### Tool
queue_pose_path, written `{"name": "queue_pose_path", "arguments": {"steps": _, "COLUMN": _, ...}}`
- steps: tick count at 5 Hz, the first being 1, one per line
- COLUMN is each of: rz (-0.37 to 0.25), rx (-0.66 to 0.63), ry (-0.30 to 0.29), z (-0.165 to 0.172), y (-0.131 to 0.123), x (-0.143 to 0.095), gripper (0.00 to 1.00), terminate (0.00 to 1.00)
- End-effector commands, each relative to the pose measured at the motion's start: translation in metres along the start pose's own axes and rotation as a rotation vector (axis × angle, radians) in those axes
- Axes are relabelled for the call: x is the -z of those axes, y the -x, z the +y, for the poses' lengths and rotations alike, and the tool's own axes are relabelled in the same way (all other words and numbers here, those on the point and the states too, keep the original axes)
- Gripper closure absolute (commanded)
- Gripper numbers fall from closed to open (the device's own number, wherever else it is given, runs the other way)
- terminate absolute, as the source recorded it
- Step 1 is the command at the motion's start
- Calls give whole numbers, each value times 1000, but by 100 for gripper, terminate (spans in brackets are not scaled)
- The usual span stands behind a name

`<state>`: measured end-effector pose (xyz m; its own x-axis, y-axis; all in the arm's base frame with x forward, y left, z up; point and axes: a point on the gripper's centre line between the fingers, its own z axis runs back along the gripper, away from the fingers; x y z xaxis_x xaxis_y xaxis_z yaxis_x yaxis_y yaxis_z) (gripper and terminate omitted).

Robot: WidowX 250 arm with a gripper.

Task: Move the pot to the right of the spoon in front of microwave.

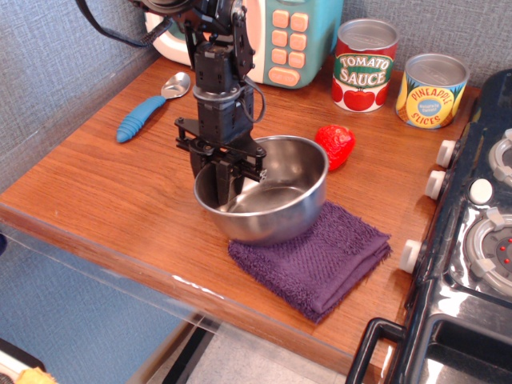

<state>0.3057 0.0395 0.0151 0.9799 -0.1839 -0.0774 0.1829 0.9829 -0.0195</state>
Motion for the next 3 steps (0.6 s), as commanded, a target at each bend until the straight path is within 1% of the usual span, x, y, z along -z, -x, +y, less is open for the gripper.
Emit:
{"name": "queue_pose_path", "arguments": {"steps": 1, "rz": -212, "rx": 82, "ry": 11, "z": -13, "y": -3, "x": -67, "gripper": 100, "terminate": 0}}
{"name": "queue_pose_path", "arguments": {"steps": 2, "rz": -251, "rx": 31, "ry": 16, "z": 3, "y": -19, "x": -85, "gripper": 100, "terminate": 0}}
{"name": "queue_pose_path", "arguments": {"steps": 3, "rz": -266, "rx": -140, "ry": 20, "z": 54, "y": -43, "x": -92, "gripper": 100, "terminate": 0}}
